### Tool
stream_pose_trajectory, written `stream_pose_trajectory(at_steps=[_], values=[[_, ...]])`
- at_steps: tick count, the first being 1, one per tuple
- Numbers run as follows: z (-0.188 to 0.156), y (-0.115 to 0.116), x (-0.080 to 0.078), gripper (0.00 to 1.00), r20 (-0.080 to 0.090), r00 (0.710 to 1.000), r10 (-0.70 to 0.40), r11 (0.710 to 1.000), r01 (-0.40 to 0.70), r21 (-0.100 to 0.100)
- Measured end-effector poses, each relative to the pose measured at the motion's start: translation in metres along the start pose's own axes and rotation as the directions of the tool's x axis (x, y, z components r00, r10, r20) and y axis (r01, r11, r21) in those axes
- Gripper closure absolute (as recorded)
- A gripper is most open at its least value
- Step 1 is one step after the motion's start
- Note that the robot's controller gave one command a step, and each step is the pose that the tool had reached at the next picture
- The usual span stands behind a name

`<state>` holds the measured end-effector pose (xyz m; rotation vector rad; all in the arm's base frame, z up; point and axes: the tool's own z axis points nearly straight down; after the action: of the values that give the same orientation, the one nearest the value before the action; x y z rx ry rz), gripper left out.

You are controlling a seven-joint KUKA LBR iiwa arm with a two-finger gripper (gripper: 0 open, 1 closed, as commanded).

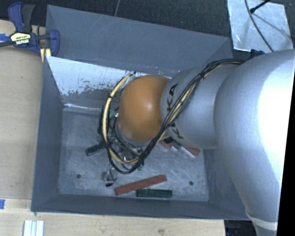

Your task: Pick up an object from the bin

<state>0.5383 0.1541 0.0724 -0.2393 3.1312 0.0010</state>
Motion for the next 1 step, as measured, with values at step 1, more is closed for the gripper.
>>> stream_pose_trajectory(at_steps=[1], values=[[0.0014,0.0007,-0.0082,1.0,0.004,0.99,-0.141,0.99,0.141,0.0]])
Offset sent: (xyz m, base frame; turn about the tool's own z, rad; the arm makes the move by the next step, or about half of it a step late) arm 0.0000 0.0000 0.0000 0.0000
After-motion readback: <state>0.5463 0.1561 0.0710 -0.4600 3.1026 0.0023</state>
